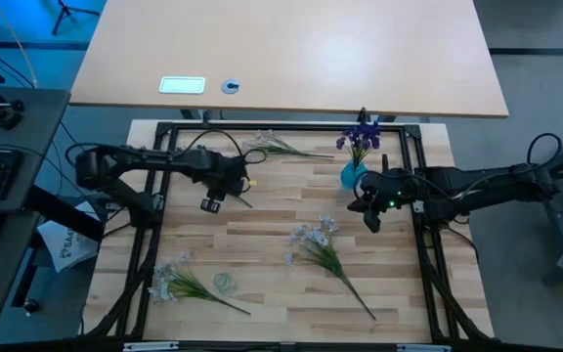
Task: Sort flowers into vase by color
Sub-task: Put the violet flowers into the blue vase
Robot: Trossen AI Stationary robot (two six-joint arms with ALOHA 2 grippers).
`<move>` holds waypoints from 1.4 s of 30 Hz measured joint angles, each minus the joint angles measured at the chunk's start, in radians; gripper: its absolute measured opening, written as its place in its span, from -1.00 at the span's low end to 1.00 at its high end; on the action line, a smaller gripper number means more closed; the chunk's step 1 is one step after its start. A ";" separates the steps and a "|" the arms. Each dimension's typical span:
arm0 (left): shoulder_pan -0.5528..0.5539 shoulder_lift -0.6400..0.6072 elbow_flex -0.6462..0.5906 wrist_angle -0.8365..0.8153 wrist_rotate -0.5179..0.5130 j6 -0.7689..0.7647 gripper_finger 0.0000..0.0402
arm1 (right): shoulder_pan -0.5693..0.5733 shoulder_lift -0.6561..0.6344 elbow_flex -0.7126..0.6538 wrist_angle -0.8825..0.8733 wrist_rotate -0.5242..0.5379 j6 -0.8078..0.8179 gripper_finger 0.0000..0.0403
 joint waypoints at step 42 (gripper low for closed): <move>0.145 -0.209 0.207 -0.025 0.350 -0.420 -0.99 | -0.004 0.072 0.027 0.898 0.191 -0.126 -0.97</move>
